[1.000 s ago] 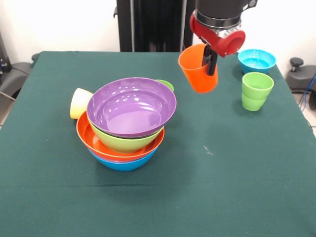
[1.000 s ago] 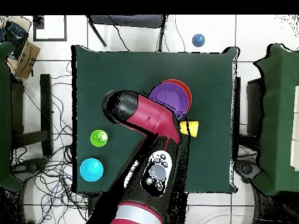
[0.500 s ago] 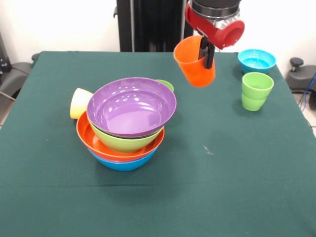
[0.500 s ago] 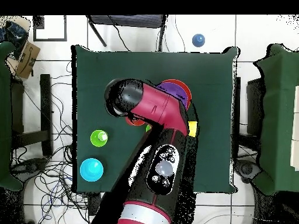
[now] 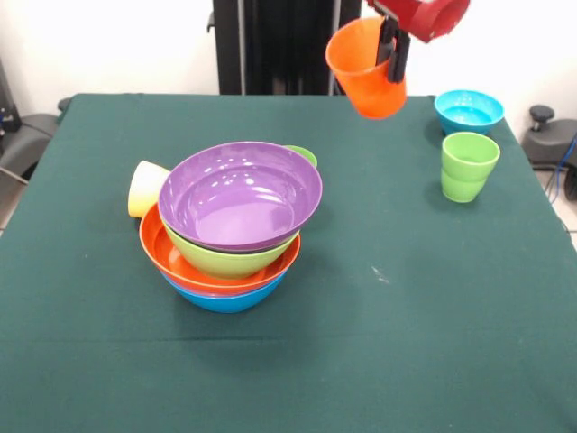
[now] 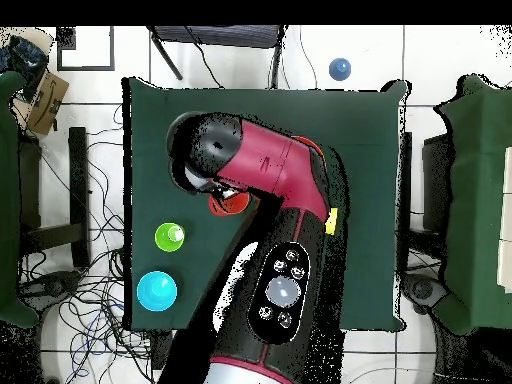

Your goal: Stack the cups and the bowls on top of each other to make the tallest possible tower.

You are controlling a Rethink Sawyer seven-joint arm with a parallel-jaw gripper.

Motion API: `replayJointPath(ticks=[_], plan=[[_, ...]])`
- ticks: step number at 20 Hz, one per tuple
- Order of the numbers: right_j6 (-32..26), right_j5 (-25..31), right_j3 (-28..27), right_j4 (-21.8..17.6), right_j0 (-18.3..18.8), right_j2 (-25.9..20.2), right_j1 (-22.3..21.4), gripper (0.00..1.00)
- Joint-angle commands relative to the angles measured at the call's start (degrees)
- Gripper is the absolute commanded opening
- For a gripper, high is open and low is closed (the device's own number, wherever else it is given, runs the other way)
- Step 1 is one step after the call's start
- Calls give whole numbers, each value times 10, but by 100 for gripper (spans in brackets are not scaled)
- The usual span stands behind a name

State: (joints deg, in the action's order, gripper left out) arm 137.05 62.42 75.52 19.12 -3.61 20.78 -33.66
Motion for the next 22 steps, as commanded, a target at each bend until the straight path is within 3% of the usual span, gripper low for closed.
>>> replayJointPath(ticks=[1, 12, 17, 22], plan=[[-14, 75, -62, -45, 22, -42, -1, 0], [-69, 145, -191, -66, 71, -84, 49, 0], [-92, 157, -223, -80, 82, -88, 64, 0], [-113, 135, -221, -87, 91, -95, 68, 0]])
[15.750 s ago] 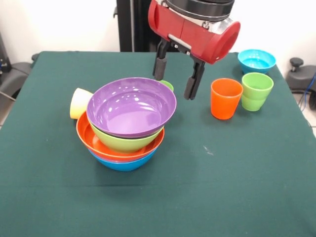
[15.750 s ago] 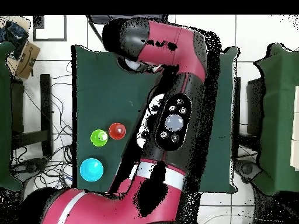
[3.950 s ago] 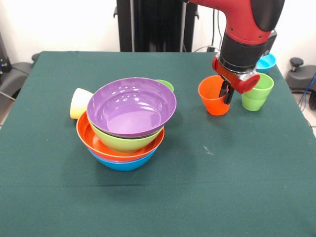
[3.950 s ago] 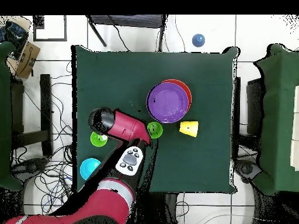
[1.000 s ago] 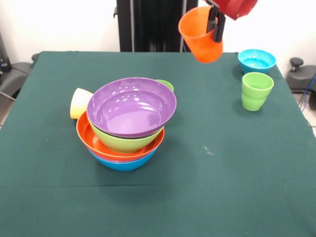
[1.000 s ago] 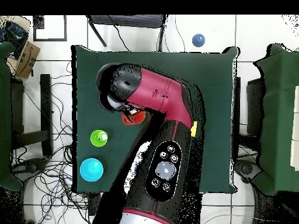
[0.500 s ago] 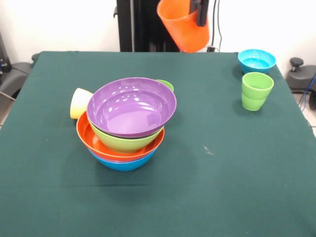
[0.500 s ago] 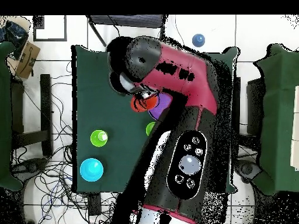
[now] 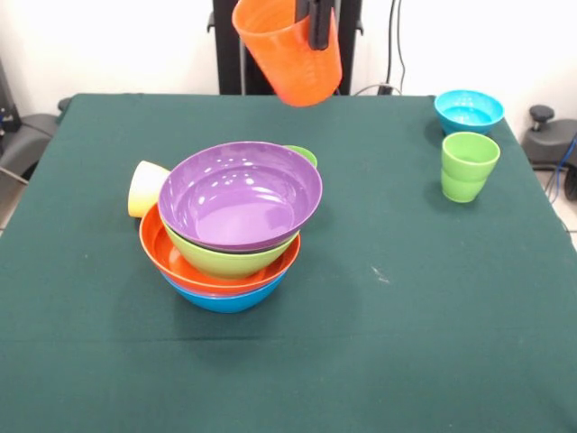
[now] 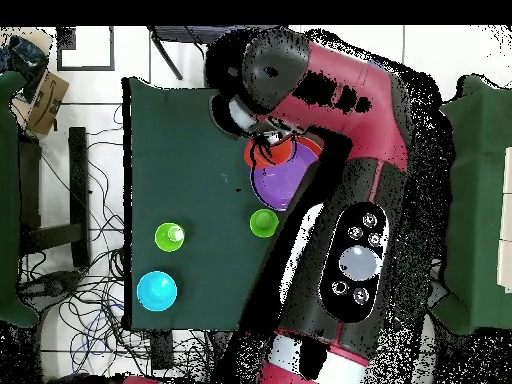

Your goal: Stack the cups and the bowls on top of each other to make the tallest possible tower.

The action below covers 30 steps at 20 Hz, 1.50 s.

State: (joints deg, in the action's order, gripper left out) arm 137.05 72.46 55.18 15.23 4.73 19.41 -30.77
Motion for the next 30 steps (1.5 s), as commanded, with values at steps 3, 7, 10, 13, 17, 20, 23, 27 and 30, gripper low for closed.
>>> replayJointPath(ticks=[3, 7, 10, 13, 17, 20, 23, 27, 30], plan=[[-115, 12, -18, -60, 7, -77, 39, 0], [-114, 1, -27, -72, 9, -77, 41, 0], [-119, -18, -22, -80, 13, -80, 40, 0], [-127, -17, -29, -85, 19, -84, 41, 0], [-142, -11, -39, -92, 31, -97, 45, 0], [-151, -4, -59, -102, 40, -105, 53, 0], [-159, 8, -79, -112, 46, -111, 59, 0], [-168, 32, -111, -120, 54, -116, 67, 0], [-169, 35, -122, -123, 57, -121, 73, 0]])
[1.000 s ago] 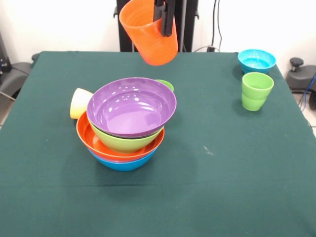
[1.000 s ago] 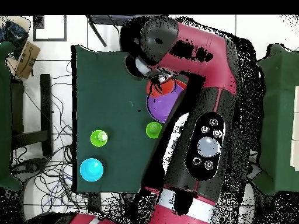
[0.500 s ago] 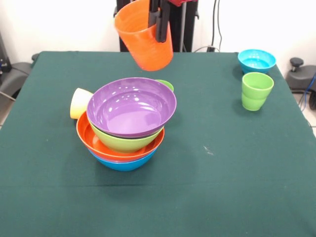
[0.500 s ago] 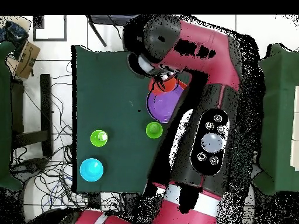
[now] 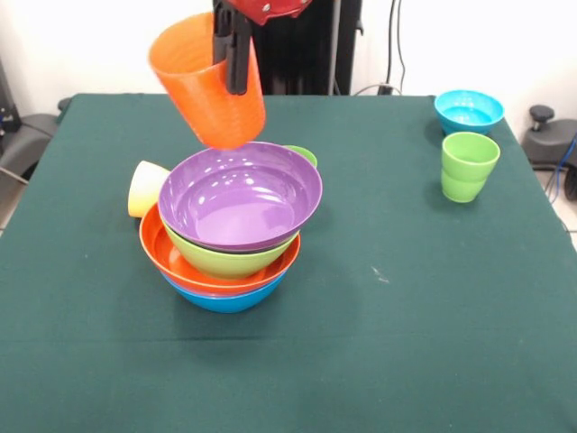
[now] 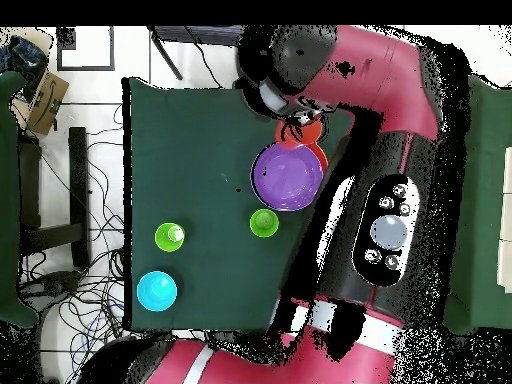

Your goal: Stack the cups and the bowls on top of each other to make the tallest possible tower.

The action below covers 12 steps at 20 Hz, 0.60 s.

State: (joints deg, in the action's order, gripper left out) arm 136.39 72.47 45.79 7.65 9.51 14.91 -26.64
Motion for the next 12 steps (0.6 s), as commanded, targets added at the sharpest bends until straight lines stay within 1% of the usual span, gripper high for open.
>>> replayJointPath(ticks=[1, 8, 12], plan=[[-163, 34, -31, -47, 10, -77, 34, 0], [-140, 7, -29, -46, 6, -81, 48, 0], [-134, -7, -39, -49, 4, -80, 58, 0]])
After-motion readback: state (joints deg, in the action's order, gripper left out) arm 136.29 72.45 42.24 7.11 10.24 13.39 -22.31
